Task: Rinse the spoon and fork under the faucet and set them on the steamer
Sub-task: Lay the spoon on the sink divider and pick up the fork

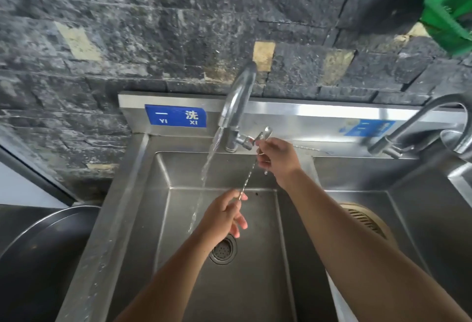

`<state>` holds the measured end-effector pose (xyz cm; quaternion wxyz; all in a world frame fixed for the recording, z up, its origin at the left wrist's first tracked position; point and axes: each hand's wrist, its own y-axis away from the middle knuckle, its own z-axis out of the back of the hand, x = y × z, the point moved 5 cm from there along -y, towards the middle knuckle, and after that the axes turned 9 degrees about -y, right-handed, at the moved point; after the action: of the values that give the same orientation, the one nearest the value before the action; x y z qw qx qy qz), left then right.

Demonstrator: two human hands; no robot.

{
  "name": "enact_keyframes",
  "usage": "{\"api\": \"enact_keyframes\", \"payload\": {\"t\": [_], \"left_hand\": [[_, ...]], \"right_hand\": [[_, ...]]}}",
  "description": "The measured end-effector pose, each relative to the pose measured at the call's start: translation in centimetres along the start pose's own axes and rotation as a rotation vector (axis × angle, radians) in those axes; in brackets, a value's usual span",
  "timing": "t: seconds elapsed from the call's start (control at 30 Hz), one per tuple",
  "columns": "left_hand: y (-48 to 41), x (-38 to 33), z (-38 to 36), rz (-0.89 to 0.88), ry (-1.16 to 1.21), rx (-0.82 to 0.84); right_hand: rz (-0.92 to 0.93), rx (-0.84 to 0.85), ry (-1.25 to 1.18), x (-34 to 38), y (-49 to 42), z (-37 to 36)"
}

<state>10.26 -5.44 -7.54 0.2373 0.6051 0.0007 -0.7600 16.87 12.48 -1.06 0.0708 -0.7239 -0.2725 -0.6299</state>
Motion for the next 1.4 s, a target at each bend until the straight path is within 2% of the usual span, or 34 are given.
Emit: {"api": "enact_keyframes", "payload": {"t": [0.13,0.43,0.57,0.7,0.8,1.4], "left_hand": [[-1.5,-1.4,-7.1,0.038,0.001,0.091],[-7.5,-5.1,-19.8,0.113,-0.055,0.0],[-10.0,-4.9,-23.1,0.183,-0.124,-0.104],[-11.4,-3.7,-24.8,0.244,-0.278,-0.211],[-12.0,-2.8,-25.3,0.272,-0.291,-0.257],[-12.7,-1.7,-27.0,0.134,-0.567,-0.358]], "right_hand": [[-0.009,-0.113,0.05,-1.0,-1.1,6.5],[-0.068,-0.1,0.183,-1.8,-6.9,18.8],[-0.095,-0.109,0.267,-3.1,-9.7,22.2],[-0.117,-0.112,0.366,-5.0,-11.6,24.1],[-0.118,-0.102,0.41,-6.0,-12.4,24.6],[-0.115,-0.084,0.6,-9.3,-13.4,25.9]]}}
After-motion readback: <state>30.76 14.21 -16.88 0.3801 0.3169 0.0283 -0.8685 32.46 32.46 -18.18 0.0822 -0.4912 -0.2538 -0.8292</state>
